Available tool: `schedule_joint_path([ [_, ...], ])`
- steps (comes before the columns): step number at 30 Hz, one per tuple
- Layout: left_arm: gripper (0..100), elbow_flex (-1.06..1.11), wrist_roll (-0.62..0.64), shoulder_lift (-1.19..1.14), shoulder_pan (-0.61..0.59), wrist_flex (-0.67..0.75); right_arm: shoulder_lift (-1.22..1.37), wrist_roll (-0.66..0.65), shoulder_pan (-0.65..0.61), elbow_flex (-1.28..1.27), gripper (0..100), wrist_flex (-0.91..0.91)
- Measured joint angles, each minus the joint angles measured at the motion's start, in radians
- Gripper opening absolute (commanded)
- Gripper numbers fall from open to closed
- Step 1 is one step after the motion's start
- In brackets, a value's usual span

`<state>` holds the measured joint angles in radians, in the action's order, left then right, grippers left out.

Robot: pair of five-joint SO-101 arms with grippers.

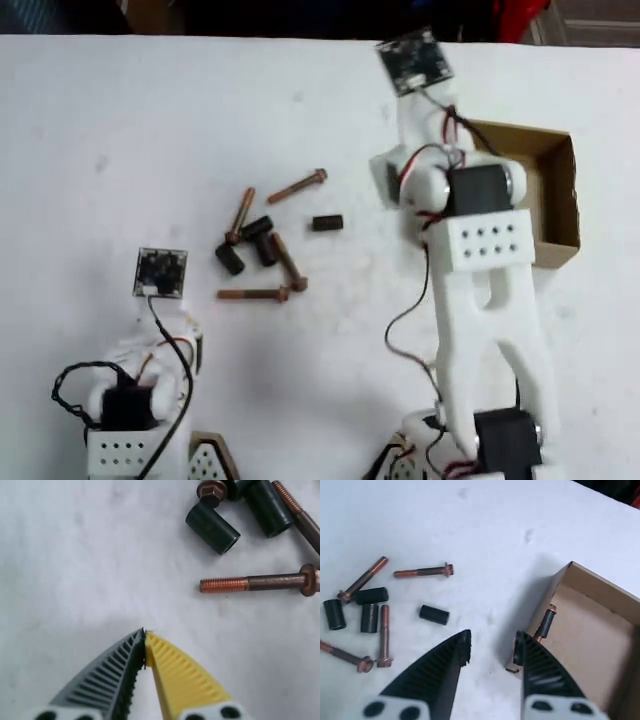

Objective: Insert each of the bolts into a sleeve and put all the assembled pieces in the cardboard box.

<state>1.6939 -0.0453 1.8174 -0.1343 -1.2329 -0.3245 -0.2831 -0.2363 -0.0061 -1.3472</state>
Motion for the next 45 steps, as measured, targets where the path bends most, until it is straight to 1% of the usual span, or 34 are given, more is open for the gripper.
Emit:
schedule_joint_path([
  [6, 2, -0.008, 0.0, 0.0, 0.0, -0.048, -0.061, -0.006, -0.132, -0.068, 12.7, -0.026],
  [8, 2, -0.008, 0.0, 0.002, 0.0, -0.055, -0.072, -0.051, -0.167, -0.103, 12.7, -0.025],
  [12, 2, -0.008, 0.0, 0.002, 0.0, -0.066, -0.074, -0.186, -0.229, -0.201, 12.7, 0.032],
  [21, 2, -0.008, 0.0, 0.002, 0.0, -0.066, -0.074, -0.477, -0.238, -0.528, 12.9, 0.364],
  [29, 2, -0.008, 0.0, 0.002, 0.0, -0.066, -0.074, -0.609, -0.239, -0.658, 12.9, 0.522],
  [35, 2, -0.008, 0.0, 0.002, 0.0, -0.066, -0.074, -0.687, -0.239, -0.721, 13.0, 0.632],
  [42, 2, 0.0, 0.0, 0.002, 0.0, -0.018, -0.069, -0.698, -0.239, -0.744, 13.0, 0.709],
  [45, 2, 0.0, 0.0, 0.002, 0.0, -0.017, -0.008, -0.698, -0.233, -0.744, 13.1, 0.735],
])
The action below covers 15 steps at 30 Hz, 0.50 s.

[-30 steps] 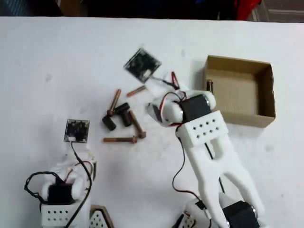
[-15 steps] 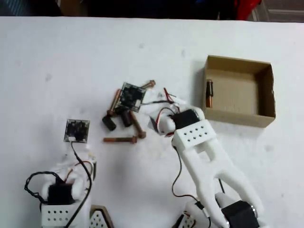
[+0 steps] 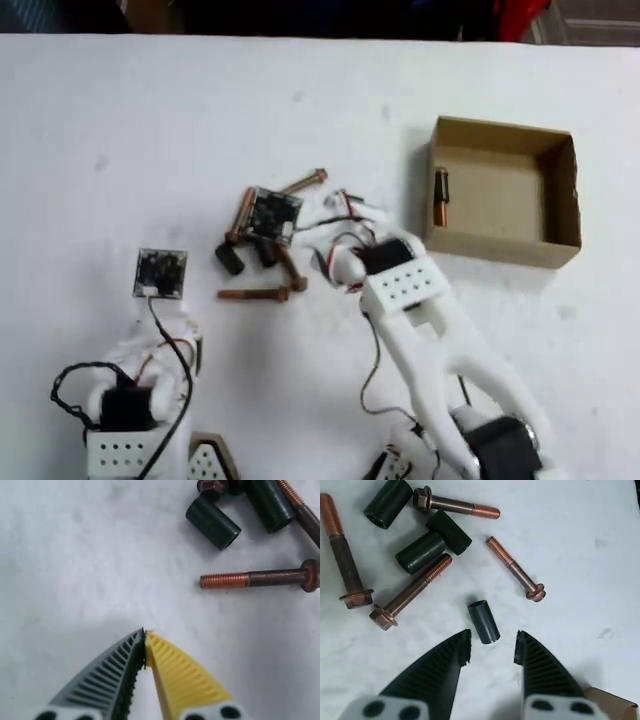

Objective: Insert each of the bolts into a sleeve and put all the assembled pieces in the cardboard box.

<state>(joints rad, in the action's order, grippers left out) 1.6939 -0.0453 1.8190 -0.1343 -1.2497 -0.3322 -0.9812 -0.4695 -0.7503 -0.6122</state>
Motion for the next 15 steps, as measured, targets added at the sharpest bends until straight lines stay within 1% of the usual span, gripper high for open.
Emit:
schedule_joint_path([
  [5, 2, 0.0, 0.0, 0.0, 0.0, 0.0, 0.126, 0.0, 0.034, 0.048, 13.1, 0.018],
  [10, 2, 0.0, 0.0, 0.0, 0.0, 0.0, 0.227, -0.095, 0.031, 0.095, 13.1, 0.018],
  [15, 2, 0.0, 0.0, 0.0, 0.0, 0.0, 0.315, -0.123, 0.034, 0.161, 13.1, 0.018],
])
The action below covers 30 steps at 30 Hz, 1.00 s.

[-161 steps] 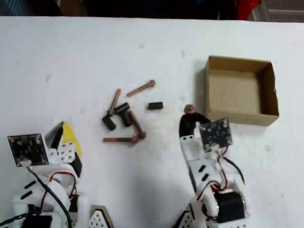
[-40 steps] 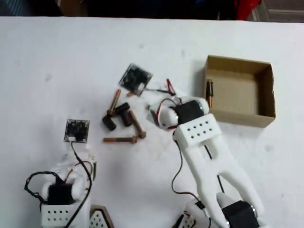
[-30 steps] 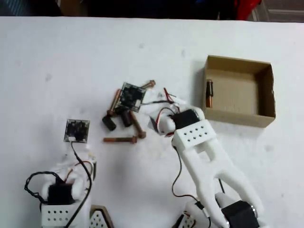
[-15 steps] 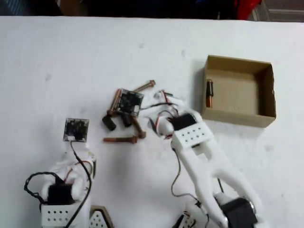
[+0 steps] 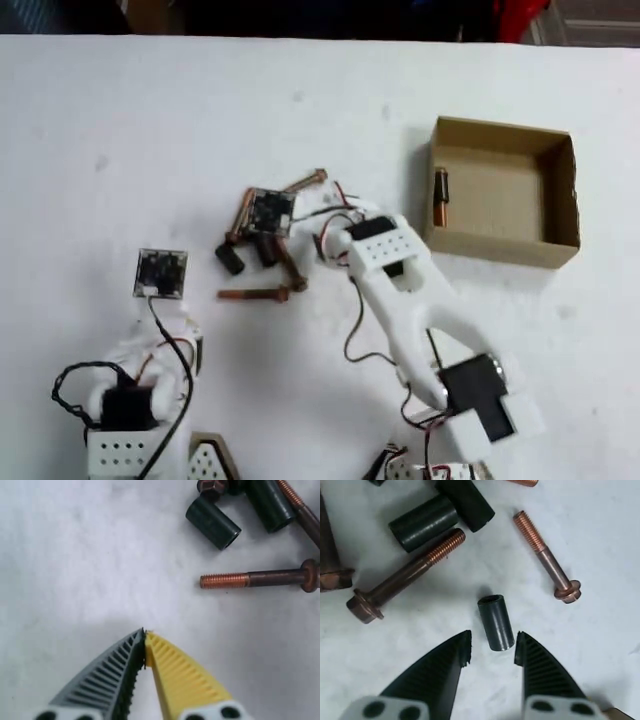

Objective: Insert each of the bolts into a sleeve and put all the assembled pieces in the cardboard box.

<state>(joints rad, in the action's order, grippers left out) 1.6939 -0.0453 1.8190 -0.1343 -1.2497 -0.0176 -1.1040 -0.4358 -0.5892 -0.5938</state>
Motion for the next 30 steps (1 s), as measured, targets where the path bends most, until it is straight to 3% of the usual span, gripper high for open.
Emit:
schedule_joint_path([
  [16, 2, 0.0, 0.0, 0.0, 0.0, 0.0, 0.362, -0.003, 0.008, 0.313, 12.7, -0.055],
  [25, 2, 0.0, 0.0, 0.0, 0.0, 0.0, 0.39, -0.003, 0.037, 0.338, 12.6, -0.055],
  [30, 2, 0.0, 0.0, 0.0, 0.0, 0.0, 0.391, -0.003, 0.046, 0.351, 2.2, -0.092],
])
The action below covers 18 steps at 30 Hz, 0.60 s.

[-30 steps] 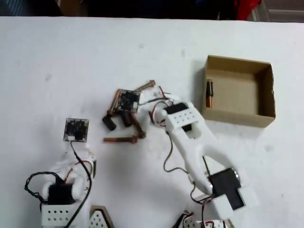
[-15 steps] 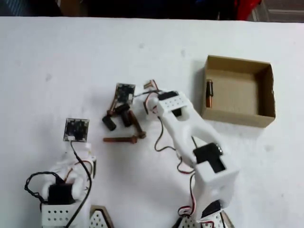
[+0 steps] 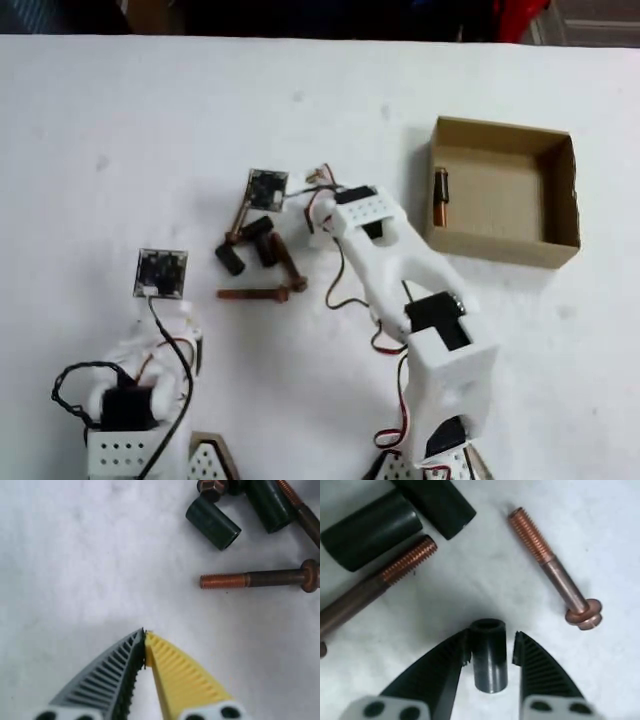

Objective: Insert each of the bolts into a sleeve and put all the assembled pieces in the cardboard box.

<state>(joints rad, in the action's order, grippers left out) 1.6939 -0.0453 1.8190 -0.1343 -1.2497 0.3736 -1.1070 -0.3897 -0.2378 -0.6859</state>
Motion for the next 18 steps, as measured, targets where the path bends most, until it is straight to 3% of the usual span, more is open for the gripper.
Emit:
schedule_joint_path([
  [7, 2, 0.0, 0.0, 0.0, 0.0, 0.0, 0.0, 0.009, 0.002, 0.043, 1.6, -0.13],
  [18, 2, 0.0, 0.0, 0.0, 0.0, 0.0, -0.124, 0.292, -0.006, 0.092, 1.6, -0.33],
])
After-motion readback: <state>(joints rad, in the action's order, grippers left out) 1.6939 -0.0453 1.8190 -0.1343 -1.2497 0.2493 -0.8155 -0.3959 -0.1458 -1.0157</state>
